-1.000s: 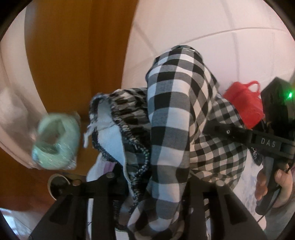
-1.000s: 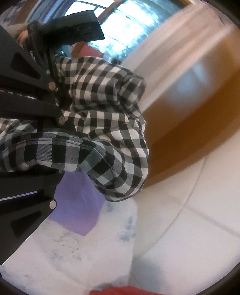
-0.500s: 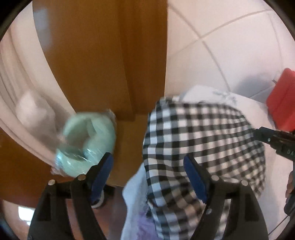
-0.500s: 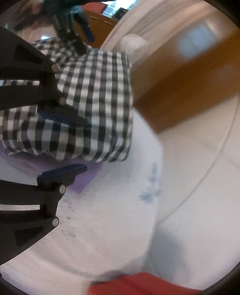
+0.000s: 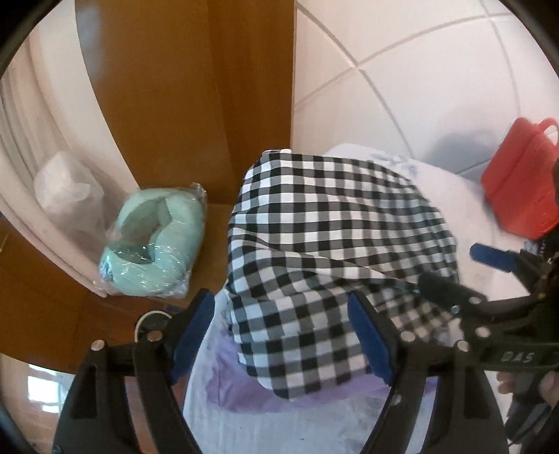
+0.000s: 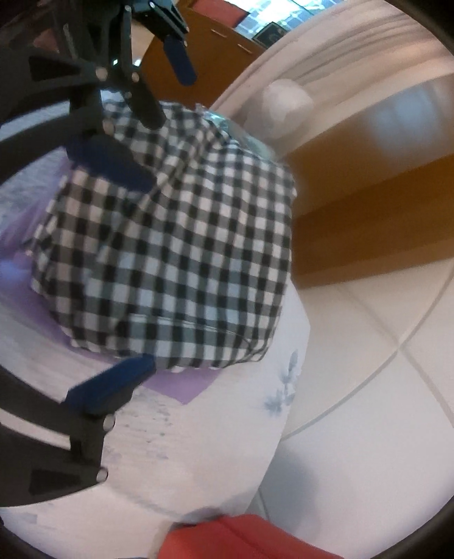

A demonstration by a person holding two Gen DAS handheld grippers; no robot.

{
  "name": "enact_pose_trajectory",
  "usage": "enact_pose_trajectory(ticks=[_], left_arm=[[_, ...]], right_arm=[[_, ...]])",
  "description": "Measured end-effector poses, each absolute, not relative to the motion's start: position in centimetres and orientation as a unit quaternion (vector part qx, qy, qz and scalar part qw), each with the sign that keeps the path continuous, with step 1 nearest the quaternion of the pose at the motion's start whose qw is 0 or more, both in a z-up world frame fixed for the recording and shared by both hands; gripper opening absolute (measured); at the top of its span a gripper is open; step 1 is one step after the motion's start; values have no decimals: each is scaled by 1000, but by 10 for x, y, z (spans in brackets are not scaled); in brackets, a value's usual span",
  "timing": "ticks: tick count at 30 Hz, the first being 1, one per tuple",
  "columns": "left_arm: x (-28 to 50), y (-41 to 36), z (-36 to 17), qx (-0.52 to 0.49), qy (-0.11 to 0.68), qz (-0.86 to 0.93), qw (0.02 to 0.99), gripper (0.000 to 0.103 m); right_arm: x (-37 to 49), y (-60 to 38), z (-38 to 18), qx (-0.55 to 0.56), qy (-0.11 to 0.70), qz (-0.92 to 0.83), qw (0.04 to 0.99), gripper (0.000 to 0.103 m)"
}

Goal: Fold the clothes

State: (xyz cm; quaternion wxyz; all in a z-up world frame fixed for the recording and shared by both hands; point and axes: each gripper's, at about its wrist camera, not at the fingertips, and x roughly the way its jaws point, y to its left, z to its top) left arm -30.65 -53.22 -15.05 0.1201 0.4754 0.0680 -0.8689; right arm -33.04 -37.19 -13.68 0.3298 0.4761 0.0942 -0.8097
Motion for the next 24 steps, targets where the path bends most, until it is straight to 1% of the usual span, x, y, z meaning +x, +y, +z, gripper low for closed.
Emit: enact_pose_trajectory(ticks=[5, 15, 24], left_arm=[[-301, -524, -146, 476, 41, -867, 139, 79], [-289, -515, -144, 480, 43, -865, 140, 79], [-279, -509, -141, 483, 44, -864, 132, 79]], right_arm=[[-315, -366, -133, 483, 105, -812, 311, 103], [-309, -349, -141, 497, 113, -815, 275, 103], [-294, -342, -129, 497, 119, -820, 259, 103]])
